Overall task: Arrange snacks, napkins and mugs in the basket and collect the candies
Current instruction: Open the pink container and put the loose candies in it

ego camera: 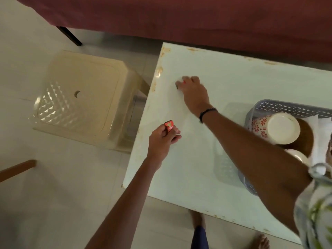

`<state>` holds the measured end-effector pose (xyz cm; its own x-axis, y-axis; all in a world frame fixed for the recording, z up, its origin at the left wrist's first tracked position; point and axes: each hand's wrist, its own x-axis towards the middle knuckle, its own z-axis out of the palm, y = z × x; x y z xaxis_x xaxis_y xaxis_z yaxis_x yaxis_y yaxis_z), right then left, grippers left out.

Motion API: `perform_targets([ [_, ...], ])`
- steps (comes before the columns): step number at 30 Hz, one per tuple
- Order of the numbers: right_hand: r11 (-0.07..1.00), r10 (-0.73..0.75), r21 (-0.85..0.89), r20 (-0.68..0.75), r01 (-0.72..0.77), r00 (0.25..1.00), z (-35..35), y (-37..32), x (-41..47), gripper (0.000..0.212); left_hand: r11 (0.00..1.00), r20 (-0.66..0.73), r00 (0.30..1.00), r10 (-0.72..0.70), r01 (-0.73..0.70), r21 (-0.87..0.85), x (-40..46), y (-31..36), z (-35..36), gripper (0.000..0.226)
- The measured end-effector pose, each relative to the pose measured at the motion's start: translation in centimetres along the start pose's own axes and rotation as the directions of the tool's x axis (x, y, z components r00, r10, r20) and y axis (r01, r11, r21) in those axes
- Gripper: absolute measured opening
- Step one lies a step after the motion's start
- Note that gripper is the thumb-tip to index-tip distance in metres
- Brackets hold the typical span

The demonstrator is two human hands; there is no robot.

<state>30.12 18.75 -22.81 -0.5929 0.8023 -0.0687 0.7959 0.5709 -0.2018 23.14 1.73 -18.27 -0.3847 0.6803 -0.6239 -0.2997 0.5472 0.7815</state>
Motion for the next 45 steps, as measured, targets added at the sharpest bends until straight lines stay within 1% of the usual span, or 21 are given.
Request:
perform_targets([
  [3,0.996,-0.059,-0.066,-0.061,0.055,0.996,0.3,-1.1,-4.1,0.03,1.0,-0.016,1.0,0.012,-0.012,0.016,-0.4,0.2,0.4,0.02],
  [6,0.996,-0.09,-0.001,-0.033,0.09,0.995,0.6,-1.7,-9.4,0.029,0.995,-0.025,0.999,0.042,-0.04,0.096,-1.3,0.4,0.8,0.022],
  [8,0.978,-0.003,0.209,0.081,-0.014,0.997,-0.1,-1.6,-11.8,0.017,0.989,-0.038,0.998,0.052,-0.046,0.142,-2.0,0.6,1.3,0.021],
  [9,0.929,0.059,0.355,0.129,-0.102,0.99,-1.1,-1.3,-12.8,0.018,0.987,-0.047,0.997,0.057,-0.05,0.155,-2.4,0.7,1.8,0.02],
  [10,0.838,0.133,0.514,0.132,-0.183,0.982,-2.3,-0.8,-13.7,0.021,0.984,-0.052,0.996,0.068,-0.058,0.168,-2.8,0.8,2.4,0.019],
  [11,0.69,0.238,0.674,0.13,-0.262,0.963,-4.0,-0.2,-14.4,0.022,0.98,-0.051,0.995,0.083,-0.073,0.184,-3.2,1.0,3.3,0.017],
  [12,0.465,0.34,0.827,0.162,-0.316,0.926,-5.9,0.6,-15.3,0.02,0.976,-0.045,0.994,0.1,-0.09,0.197,-3.7,1.1,4.5,0.017],
  [13,0.22,0.404,0.915,0.231,-0.339,0.885,-7.7,1.6,-16.1,0.019,0.973,-0.033,0.993,0.117,-0.108,0.203,-4.2,1.3,5.9,0.016],
  [14,-0.004,0.416,0.939,0.313,-0.343,0.854,-9.3,2.7,-17.1,0.019,0.971,-0.015,0.991,0.133,-0.127,0.205,-4.8,1.5,7.7,0.017],
  [15,-0.153,0.397,0.93,0.366,-0.333,0.842,-10.7,4.1,-18.1,0.019,0.966,0.011,0.988,0.152,-0.151,0.209,-5.5,1.6,9.6,0.017],
  [18,-0.347,0.424,0.902,0.394,-0.256,0.816,-13.4,9.1,-21.6,0.021,0.949,0.106,0.972,0.207,-0.226,0.22,-8.0,2.0,16.1,0.017],
  [20,-0.418,0.466,0.887,0.394,-0.195,0.792,-14.7,12.9,-24.3,0.019,0.935,0.168,0.959,0.229,-0.265,0.234,-10.0,1.8,20.5,0.016],
  [22,-0.408,0.494,0.898,0.371,-0.167,0.787,-15.8,16.7,-27.4,0.015,0.935,0.218,0.951,0.221,-0.27,0.23,-11.9,1.2,24.7,0.014],
  [23,-0.368,0.511,0.914,0.354,-0.172,0.784,-16.3,18.6,-29.0,0.016,0.939,0.244,0.947,0.209,-0.264,0.221,-12.7,0.6,26.7,0.011],
  [27,-0.121,0.65,0.961,0.266,-0.248,0.712,-16.8,26.1,-35.6,0.013,0.88,0.338,0.916,0.218,-0.334,0.337,-16.4,-2.9,34.9,0.007],
  [29,-0.039,0.711,0.951,0.241,-0.305,0.66,-16.8,30.0,-39.1,0.016,0.815,0.371,0.892,0.26,-0.409,0.411,-18.3,-5.0,39.4,0.016],
  [31,-0.041,0.751,0.948,0.238,-0.317,0.615,-16.9,33.8,-42.5,0.018,0.776,0.402,0.873,0.277,-0.45,0.443,-20.2,-7.0,44.0,0.021],
  [33,-0.032,0.787,0.94,0.233,-0.339,0.571,-17.0,37.2,-45.6,0.018,0.797,0.418,0.874,0.246,-0.428,0.426,-21.9,-8.8,48.1,0.023],
  [37,-0.002,0.841,0.916,0.219,-0.4,0.495,-16.7,42.1,-49.7,0.016,0.826,0.327,0.919,0.218,-0.352,0.441,-23.5,-11.0,54.0,0.013],
  [40,0.021,0.863,0.895,0.208,-0.446,0.459,-16.2,44.0,-51.1,0.02,0.808,0.256,0.938,0.233,-0.333,0.486,-22.8,-11.7,56.1,0.017],
  [45,0.147,0.889,0.854,0.106,-0.499,0.445,-15.7,44.2,-50.5,0.019,0.789,0.269,0.96,0.074,-0.221,0.573,-21.7,-11.5,55.8,0.04],
])
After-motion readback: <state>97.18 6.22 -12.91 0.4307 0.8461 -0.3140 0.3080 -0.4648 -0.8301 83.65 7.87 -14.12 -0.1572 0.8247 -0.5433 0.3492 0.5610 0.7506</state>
